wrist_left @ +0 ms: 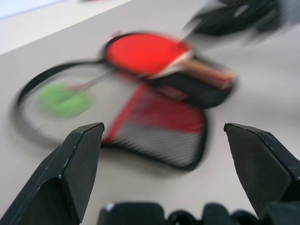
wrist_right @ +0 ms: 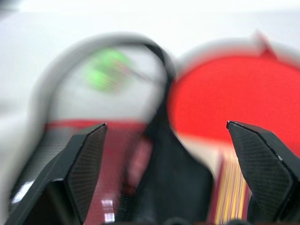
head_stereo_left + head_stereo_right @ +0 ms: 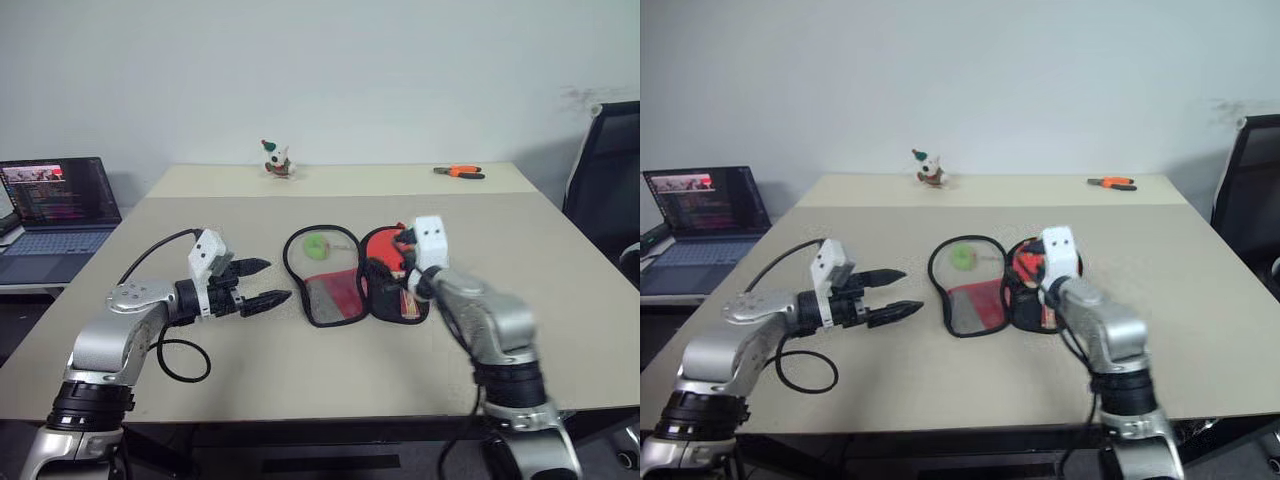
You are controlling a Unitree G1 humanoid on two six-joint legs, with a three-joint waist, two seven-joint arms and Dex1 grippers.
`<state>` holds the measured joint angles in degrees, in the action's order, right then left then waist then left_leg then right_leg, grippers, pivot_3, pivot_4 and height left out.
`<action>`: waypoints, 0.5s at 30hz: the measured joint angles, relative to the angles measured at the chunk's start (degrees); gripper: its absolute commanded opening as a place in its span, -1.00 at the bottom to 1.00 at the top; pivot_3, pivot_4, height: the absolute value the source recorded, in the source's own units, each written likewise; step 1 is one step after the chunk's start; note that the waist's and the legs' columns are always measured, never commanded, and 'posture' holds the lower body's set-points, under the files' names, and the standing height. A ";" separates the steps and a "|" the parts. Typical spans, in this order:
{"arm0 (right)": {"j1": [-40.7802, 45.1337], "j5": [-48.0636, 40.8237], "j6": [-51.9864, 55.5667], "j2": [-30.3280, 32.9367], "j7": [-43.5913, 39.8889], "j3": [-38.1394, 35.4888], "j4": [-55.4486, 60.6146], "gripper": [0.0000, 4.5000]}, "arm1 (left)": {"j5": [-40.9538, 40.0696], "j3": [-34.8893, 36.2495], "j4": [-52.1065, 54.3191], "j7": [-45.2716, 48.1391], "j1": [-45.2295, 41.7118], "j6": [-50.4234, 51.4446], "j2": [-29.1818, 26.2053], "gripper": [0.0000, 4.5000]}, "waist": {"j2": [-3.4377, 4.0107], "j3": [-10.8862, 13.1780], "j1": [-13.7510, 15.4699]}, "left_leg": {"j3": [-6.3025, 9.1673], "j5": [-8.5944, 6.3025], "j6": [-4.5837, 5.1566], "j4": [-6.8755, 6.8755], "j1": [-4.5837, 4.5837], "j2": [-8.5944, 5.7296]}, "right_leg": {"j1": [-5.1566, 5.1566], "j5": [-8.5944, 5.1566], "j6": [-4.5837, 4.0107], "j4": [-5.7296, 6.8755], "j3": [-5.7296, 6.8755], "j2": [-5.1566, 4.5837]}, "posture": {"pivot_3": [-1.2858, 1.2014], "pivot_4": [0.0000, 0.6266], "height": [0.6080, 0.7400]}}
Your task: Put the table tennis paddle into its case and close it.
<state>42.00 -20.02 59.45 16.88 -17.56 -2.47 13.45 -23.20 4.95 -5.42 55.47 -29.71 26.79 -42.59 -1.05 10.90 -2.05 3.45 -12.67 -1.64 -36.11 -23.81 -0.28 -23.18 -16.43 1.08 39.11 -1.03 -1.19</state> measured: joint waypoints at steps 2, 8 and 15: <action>-0.01 -3.42 0.34 4.57 -5.68 -1.28 1.05 0.99 | 2.10 -0.46 -3.14 -1.47 -0.66 -1.42 0.52 1.00 | -0.02 -0.01 0.16 | 0.01 0.00 0.00 -0.02 0.00 0.02 | 0.00 0.00 0.00 0.02 0.02 0.01 | 0.03 -0.52 1.00; 0.02 -10.48 2.11 13.01 -15.17 -3.33 2.66 1.00 | 7.31 -2.80 -13.57 -3.02 -5.61 -5.54 2.60 0.62 | -0.02 -0.01 0.19 | -0.02 0.01 0.01 -0.05 0.00 0.00 | -0.01 0.01 -0.01 0.08 0.01 0.00 | 0.03 -0.52 1.00; -1.71 -14.20 2.57 19.15 -21.05 -2.75 6.40 1.00 | 13.80 -7.39 -30.76 -3.18 -12.87 -12.48 7.08 -0.56 | -0.05 -0.02 0.26 | -0.01 0.00 0.01 -0.08 -0.08 -0.05 | -0.01 0.01 0.01 0.03 0.03 -0.03 | 0.03 -0.52 1.00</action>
<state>40.29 -34.22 62.02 36.03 -38.61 -5.22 19.84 -9.40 -2.45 -36.19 52.29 -42.58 14.32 -35.51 -1.10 10.88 -1.79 3.44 -12.67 -1.63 -36.20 -23.90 -0.32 -23.18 -16.42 1.09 39.14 -0.99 -1.22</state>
